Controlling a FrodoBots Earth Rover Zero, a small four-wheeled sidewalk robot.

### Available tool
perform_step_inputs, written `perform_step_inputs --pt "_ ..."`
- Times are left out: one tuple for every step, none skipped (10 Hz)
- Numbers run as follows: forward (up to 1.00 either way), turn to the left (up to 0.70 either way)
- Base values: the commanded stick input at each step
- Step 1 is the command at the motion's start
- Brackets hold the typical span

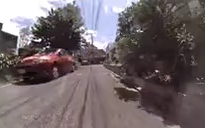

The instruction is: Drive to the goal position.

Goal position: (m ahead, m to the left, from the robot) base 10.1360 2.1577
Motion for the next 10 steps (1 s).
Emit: perform_step_inputs --pt "0.85 0.04" --pt "0.85 0.0" --pt "0.85 0.0" --pt "0.85 0.0" --pt "0.85 0.0" --pt "0.85 0.0" --pt "0.85 0.0" --pt "0.85 0.0" --pt "0.85 0.0" --pt "0.85 0.0"
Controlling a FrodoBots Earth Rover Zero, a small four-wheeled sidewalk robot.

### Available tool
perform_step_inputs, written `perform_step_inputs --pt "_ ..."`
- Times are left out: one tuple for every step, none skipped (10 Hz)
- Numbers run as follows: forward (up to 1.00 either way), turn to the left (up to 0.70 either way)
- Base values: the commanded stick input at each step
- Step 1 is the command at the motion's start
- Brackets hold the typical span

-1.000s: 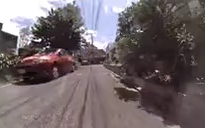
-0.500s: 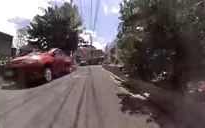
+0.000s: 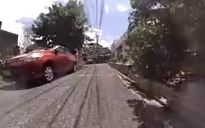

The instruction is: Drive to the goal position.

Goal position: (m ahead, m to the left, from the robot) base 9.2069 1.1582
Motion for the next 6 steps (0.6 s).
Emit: perform_step_inputs --pt "0.85 0.0" --pt "0.85 0.0" --pt "0.85 0.0" --pt "0.85 0.0" --pt "0.85 0.0" --pt "0.85 0.0"
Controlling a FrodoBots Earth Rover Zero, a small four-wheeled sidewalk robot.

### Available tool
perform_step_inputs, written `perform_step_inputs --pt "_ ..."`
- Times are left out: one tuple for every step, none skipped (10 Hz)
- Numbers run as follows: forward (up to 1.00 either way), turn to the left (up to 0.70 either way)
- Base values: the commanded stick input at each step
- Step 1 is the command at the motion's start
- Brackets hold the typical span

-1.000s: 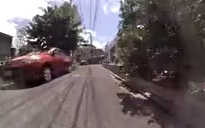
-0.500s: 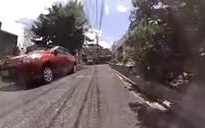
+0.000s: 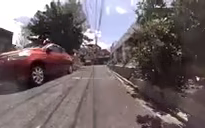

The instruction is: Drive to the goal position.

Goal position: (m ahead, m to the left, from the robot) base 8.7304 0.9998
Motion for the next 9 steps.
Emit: perform_step_inputs --pt "0.85 0.0" --pt "0.85 0.0" --pt "0.85 0.0" --pt "0.85 0.0" --pt "0.85 0.0" --pt "0.85 0.0" --pt "0.85 0.0" --pt "0.85 0.28" --pt "0.85 0.28"
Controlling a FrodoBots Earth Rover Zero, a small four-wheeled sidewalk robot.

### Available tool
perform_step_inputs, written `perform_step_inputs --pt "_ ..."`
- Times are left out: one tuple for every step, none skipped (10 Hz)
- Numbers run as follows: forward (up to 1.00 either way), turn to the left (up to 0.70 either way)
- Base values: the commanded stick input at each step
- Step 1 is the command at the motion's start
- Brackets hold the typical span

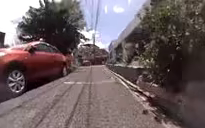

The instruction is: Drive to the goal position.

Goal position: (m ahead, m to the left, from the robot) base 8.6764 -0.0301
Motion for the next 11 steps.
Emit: perform_step_inputs --pt "0.85 0.14" --pt "0.85 0.0" --pt "0.85 0.0" --pt "0.85 0.0" --pt "0.85 0.0" --pt "0.85 0.0" --pt "0.85 0.0" --pt "0.85 0.0" --pt "0.85 0.0" --pt "0.85 0.0" --pt "0.85 0.0"
